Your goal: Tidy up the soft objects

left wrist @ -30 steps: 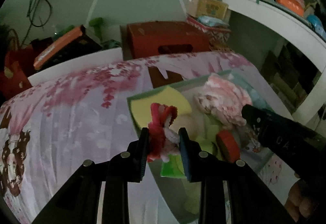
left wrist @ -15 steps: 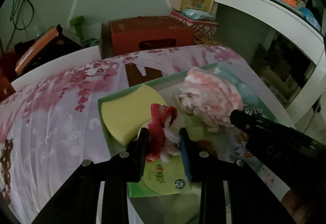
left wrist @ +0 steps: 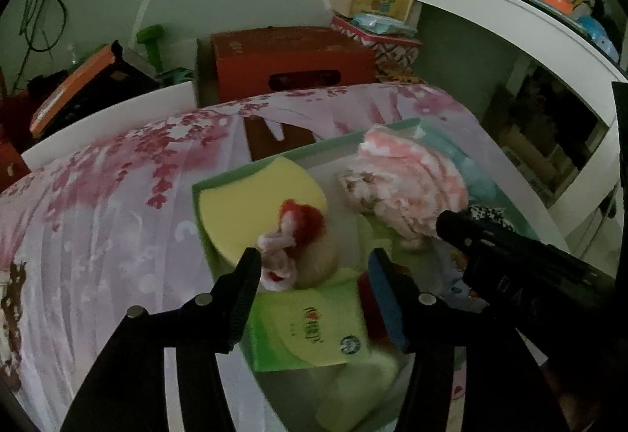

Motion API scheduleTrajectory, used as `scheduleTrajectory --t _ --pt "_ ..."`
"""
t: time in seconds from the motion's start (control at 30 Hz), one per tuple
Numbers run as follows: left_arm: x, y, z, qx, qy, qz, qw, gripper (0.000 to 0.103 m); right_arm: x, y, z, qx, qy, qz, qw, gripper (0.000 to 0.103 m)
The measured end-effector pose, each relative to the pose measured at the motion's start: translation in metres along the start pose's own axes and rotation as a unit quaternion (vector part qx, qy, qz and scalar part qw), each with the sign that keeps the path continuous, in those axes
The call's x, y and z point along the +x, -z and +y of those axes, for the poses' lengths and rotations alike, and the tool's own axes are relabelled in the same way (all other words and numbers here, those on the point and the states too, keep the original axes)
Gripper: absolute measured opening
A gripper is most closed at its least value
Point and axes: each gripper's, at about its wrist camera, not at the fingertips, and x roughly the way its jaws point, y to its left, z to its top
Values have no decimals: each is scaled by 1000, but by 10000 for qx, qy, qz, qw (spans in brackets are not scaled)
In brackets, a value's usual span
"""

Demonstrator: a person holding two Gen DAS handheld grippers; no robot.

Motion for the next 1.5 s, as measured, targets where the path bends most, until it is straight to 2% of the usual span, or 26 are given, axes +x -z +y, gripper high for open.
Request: scheduleTrajectory --t 0.1,0.23,0.33,0.4,0.47,0.6,0.67,0.73,0.93,0.97,1.2,1.27,1.33,1.5 --pt "-6 0 6 -37 -115 -14 9999 66 0 0 1 -27 26 8 10000 40" --pt "-15 0 18 -213 -99 -68 9997 67 0 1 4 -81 43 39 10000 39" --pt "-19 2 29 -353 -241 -78 9991 68 0 1 6 -138 43 57 9999 39" --pt "-21 3 40 -529 -346 -51 9980 74 1 1 8 -181 49 86 9998 39" --pt "-21 5 52 -746 -531 10 9958 81 1 2 10 -229 64 112 9997 39" --pt "-14 11 74 -1031 -1048 229 9889 82 2 3 18 -368 64 158 9992 40" --pt "-7 16 86 -1191 -1338 444 9828 92 3 4 22 -444 51 197 9988 41" --pt "-3 22 97 -1350 -1537 602 9770 94 4 6 28 -530 47 239 9983 51" --pt "-1 33 119 -1600 -1897 737 9659 97 2 8 40 -736 21 277 9969 66" --pt "-2 34 121 -1628 -1915 727 9652 101 2 8 43 -784 10 285 9965 67" --pt "-8 33 123 -1674 -1875 653 9657 102 -1 10 51 -974 54 331 9947 82" --pt "-11 34 123 -1694 -1880 635 9654 102 -2 10 54 -1043 53 340 9940 89" --pt "-15 34 125 -1744 -1886 612 9645 102 -6 11 57 -1132 88 292 9931 103" --pt "-26 38 130 -1817 -1912 547 9630 102 -11 12 63 -1274 213 197 9914 103"
